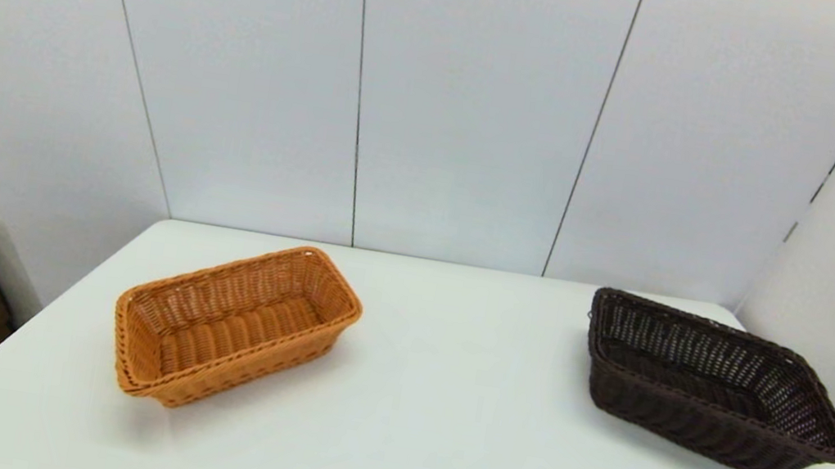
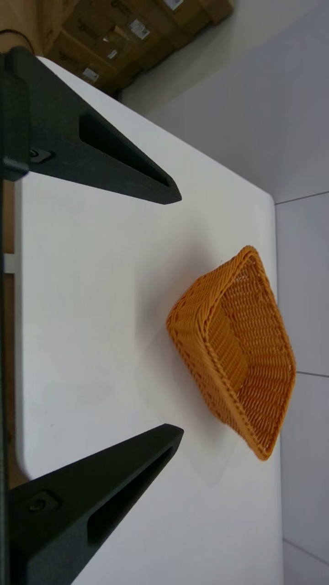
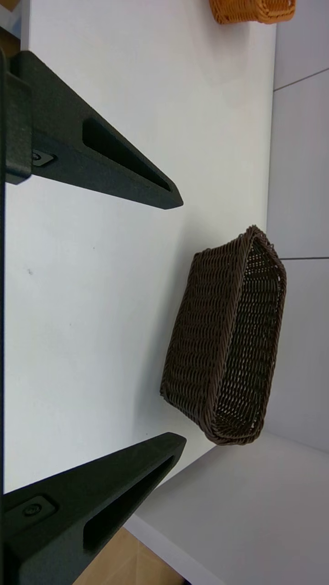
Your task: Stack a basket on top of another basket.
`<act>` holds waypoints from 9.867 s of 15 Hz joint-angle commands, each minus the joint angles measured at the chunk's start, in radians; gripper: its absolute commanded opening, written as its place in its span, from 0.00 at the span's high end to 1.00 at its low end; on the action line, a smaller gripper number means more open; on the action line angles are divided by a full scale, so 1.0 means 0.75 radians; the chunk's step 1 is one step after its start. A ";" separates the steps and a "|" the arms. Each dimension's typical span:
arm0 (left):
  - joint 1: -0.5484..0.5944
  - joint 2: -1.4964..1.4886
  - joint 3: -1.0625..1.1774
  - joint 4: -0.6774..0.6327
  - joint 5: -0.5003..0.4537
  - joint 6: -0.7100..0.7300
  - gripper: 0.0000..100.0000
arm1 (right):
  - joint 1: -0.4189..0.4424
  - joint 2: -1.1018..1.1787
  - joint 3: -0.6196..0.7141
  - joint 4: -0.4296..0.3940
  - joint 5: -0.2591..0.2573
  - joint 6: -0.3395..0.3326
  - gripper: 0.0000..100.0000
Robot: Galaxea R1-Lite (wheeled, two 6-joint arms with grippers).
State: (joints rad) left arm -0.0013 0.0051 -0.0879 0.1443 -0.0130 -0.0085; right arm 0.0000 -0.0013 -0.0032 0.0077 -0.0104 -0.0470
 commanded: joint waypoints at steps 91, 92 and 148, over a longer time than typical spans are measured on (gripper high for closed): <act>-0.426 2.836 -1.738 0.389 -0.488 -0.891 1.00 | 0.000 0.000 0.000 0.000 0.000 -0.001 0.00; -0.436 2.859 -1.765 0.393 -0.488 -0.905 1.00 | 0.000 0.000 0.000 0.000 0.000 -0.001 0.00; -0.497 1.486 -1.196 0.554 0.107 -0.899 0.00 | -0.002 0.000 0.000 0.000 0.000 -0.001 0.00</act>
State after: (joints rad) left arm -0.3632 1.4977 -1.1617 0.4660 -0.0879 -0.7043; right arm 0.0000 -0.0013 -0.0032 0.0081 -0.0111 -0.0474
